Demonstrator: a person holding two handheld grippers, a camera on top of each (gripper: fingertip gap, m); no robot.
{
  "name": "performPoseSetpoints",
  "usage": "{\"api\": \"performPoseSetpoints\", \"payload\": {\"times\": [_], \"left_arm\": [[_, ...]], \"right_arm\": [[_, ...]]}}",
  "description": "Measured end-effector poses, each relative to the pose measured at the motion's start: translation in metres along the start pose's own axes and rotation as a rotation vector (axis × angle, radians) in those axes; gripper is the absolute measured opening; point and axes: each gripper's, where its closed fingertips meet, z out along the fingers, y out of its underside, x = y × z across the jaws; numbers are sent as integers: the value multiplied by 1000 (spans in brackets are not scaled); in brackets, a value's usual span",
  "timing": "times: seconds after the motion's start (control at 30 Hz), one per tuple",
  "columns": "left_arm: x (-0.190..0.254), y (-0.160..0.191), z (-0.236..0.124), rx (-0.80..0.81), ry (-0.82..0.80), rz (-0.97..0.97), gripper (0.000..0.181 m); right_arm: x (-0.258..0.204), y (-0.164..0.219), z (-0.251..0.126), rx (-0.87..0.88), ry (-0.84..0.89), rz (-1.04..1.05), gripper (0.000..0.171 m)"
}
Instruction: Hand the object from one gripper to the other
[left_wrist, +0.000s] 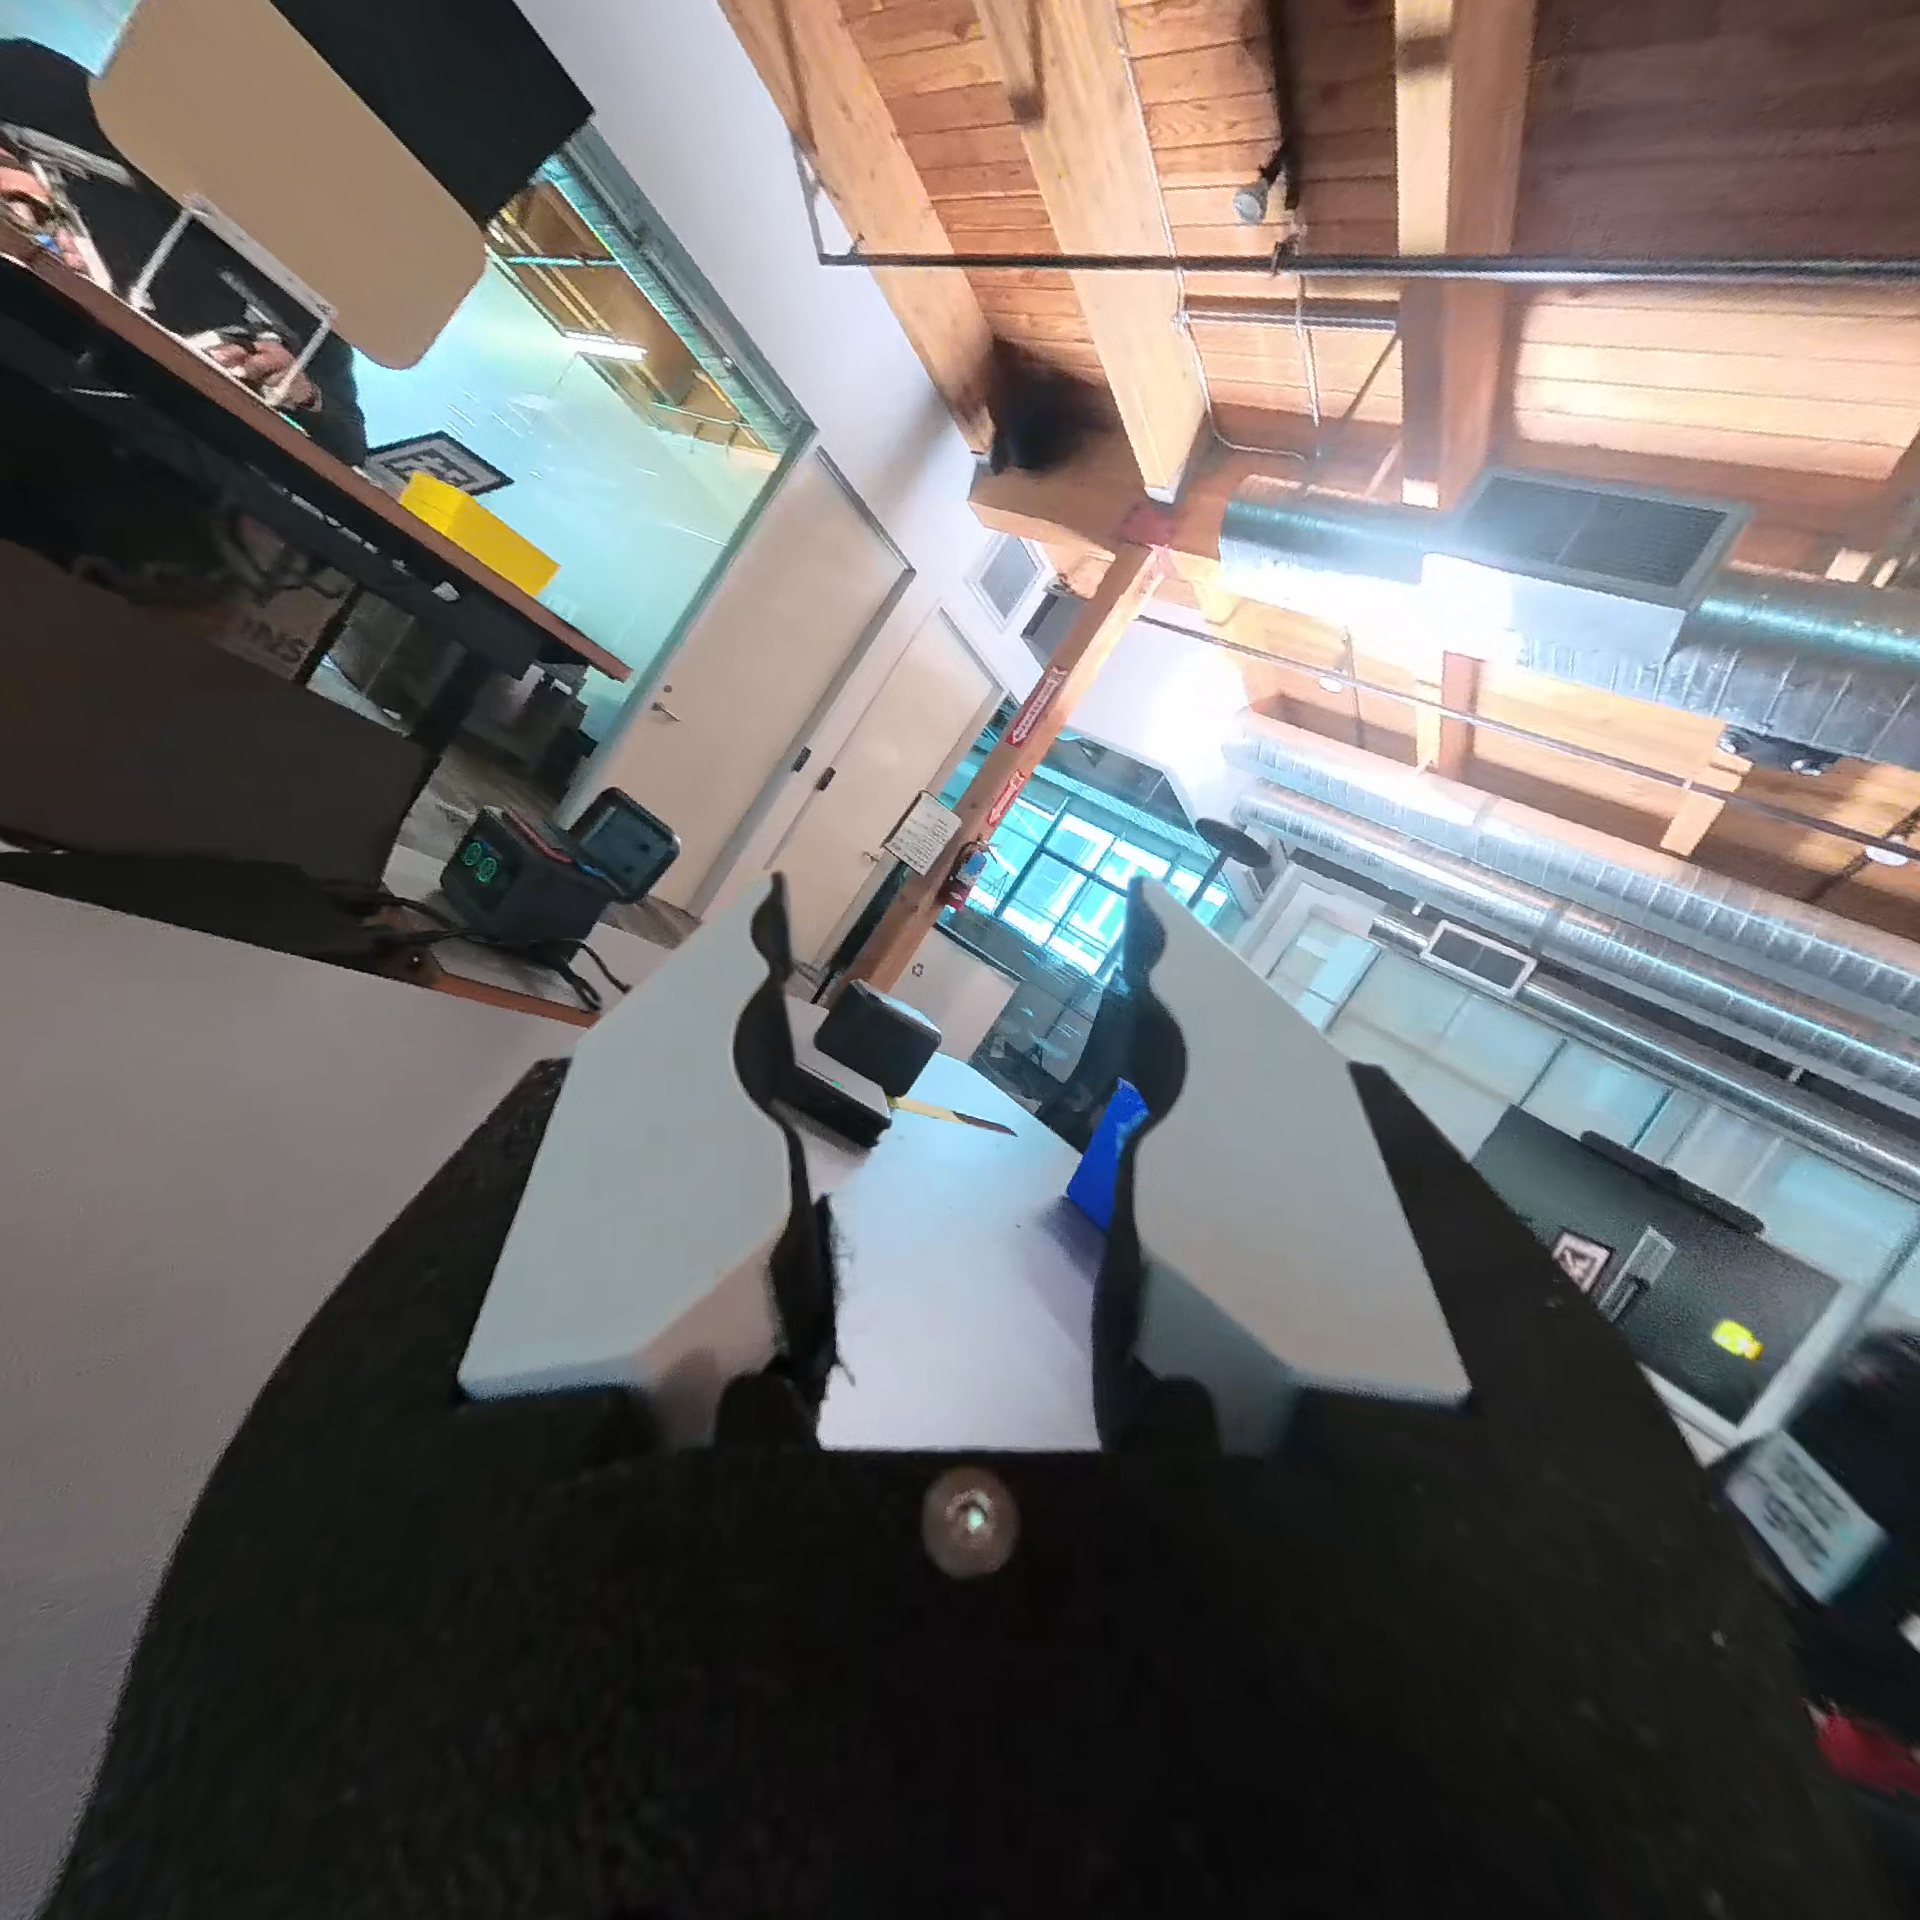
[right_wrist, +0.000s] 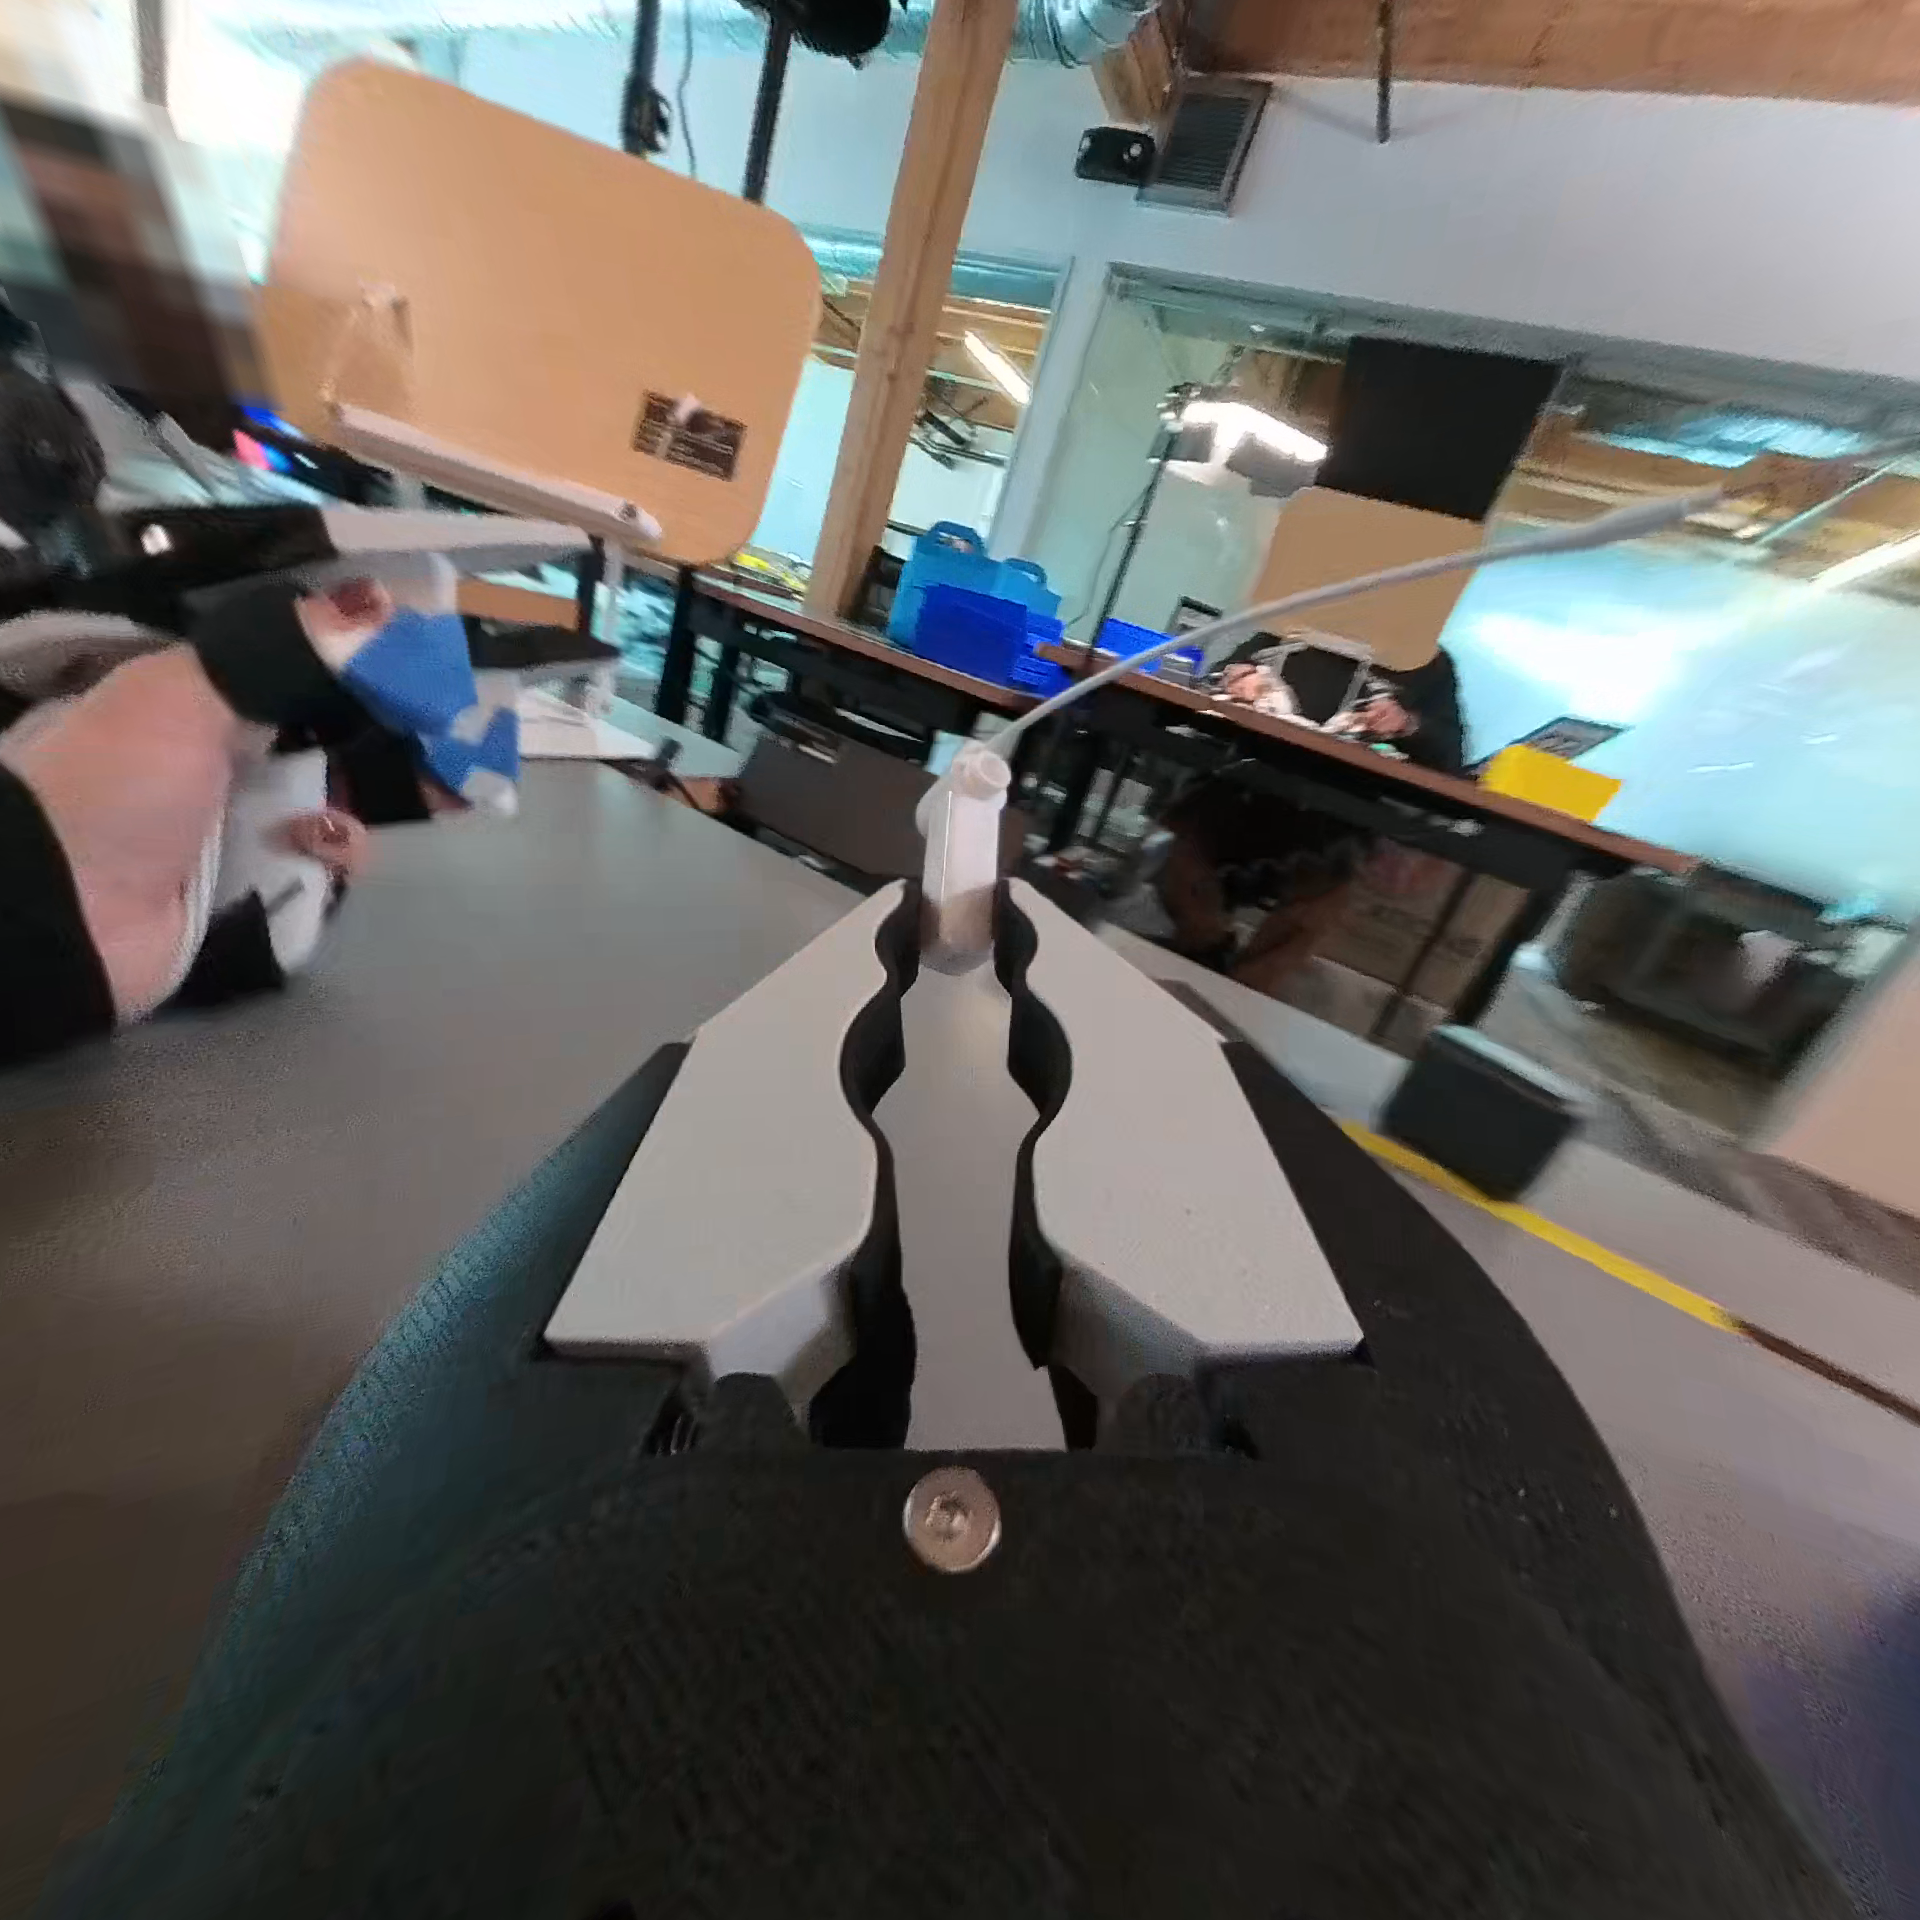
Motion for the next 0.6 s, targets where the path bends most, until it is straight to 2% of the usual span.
{"api": "performPoseSetpoints", "payload": {"times": [0.1, 0.17, 0.27, 0.37, 0.47, 0.6], "left_arm": [[-3, -4, -1, 21, -1, -26, 60], [-6, -5, -1, 21, -8, -36, 59], [-4, -2, 0, 22, -4, -45, 59], [-1, 5, 4, -11, 9, -44, 58], [3, 11, 7, -34, 18, -41, 56], [6, 16, 9, -63, 29, -42, 56]], "right_arm": [[40, -9, -54, -39, 106, -138, 12], [84, -22, -86, -79, 217, -203, 12], [173, -46, -125, -180, 424, -247, 12], [263, -41, -154, -399, 564, -163, 12], [316, -6, -161, -639, 530, 51, 12], [362, 22, -144, -742, 505, 123, 13]]}}
